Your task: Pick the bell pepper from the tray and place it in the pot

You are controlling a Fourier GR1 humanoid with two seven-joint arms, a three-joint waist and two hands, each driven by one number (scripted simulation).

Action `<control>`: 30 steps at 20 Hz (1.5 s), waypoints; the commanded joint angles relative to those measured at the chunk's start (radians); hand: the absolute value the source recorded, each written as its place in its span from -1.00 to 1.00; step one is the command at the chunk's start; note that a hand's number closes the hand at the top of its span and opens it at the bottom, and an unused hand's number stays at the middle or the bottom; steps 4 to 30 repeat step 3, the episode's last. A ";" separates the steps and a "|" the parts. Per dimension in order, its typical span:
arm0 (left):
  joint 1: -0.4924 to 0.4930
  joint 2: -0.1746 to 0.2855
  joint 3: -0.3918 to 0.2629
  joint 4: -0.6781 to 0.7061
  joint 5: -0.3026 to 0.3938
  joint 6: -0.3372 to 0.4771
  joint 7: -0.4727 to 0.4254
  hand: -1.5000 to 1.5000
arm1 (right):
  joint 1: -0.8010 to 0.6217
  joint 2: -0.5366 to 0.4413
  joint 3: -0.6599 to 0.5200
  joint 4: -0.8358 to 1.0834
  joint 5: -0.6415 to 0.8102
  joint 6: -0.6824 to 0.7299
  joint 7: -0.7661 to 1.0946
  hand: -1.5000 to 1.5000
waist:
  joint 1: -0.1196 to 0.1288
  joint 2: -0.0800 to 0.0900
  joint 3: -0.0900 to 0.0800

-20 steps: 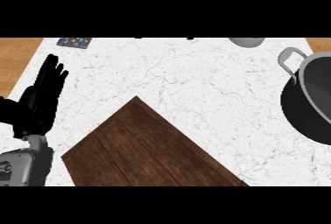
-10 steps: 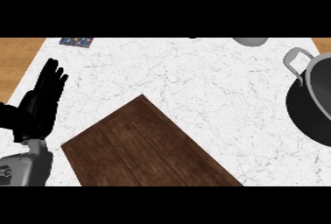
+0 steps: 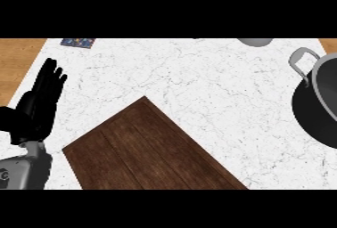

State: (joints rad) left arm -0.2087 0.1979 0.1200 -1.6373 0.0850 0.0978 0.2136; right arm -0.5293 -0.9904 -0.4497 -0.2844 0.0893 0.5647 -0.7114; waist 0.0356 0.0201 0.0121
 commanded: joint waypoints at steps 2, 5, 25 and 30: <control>-0.029 0.009 0.007 0.017 -0.005 0.000 -0.006 0.00 | 0.032 -0.012 0.003 0.007 -0.012 0.185 -0.143 -1.00 | -0.009 0.002 0.000; -0.016 -0.017 -0.005 0.003 -0.010 0.021 0.001 0.00 | 0.023 -0.033 -0.006 0.017 -0.021 0.176 -0.115 -1.00 | 0.000 0.003 0.002; -0.016 -0.017 -0.005 0.003 -0.010 0.021 0.001 0.00 | 0.023 -0.033 -0.006 0.017 -0.021 0.176 -0.115 -1.00 | 0.000 0.003 0.002; -0.016 -0.017 -0.005 0.003 -0.010 0.021 0.001 0.00 | 0.023 -0.033 -0.006 0.017 -0.021 0.176 -0.115 -1.00 | 0.000 0.003 0.002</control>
